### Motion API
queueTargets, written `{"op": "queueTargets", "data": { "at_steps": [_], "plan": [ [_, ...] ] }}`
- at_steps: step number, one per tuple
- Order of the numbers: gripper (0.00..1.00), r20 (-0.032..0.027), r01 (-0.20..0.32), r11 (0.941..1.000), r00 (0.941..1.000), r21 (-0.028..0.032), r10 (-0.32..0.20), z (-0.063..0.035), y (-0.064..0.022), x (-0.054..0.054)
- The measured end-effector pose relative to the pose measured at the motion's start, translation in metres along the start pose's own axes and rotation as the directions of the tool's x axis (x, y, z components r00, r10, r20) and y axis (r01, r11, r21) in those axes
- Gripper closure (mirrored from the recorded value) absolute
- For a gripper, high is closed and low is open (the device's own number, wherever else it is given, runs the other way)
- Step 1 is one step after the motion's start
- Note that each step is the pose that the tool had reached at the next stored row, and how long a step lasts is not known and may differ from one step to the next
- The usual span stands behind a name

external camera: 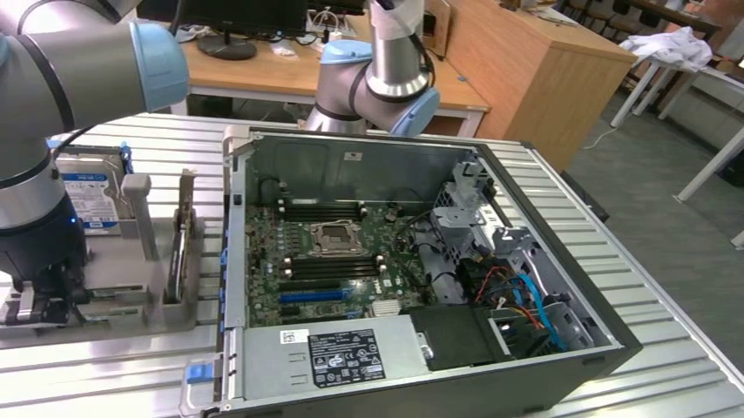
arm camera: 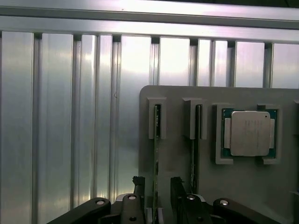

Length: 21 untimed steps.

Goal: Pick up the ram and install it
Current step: 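Pick up the ram and move it above insertion slot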

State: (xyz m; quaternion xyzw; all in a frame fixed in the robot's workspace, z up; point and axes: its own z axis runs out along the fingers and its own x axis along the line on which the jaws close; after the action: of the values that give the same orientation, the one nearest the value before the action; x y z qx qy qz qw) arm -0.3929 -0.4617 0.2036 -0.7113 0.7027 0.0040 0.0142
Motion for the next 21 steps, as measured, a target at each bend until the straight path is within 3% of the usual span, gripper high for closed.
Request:
{"op": "queueTargets", "data": {
  "at_steps": [9, 18, 21],
  "plan": [
    [0.64, 0.0001, 0.000, 1.0000, 1.0000, 0.0002, 0.000, 0.0027, -0.0002, 0.000],
    [0.64, 0.0000, 0.000, 1.0000, 1.0000, -0.0007, 0.000, 0.0028, -0.0156, 0.000],
    [0.64, 0.0000, 0.000, 1.0000, 1.0000, -0.0006, 0.000, 0.0029, -0.0163, 0.000]
  ]
}}
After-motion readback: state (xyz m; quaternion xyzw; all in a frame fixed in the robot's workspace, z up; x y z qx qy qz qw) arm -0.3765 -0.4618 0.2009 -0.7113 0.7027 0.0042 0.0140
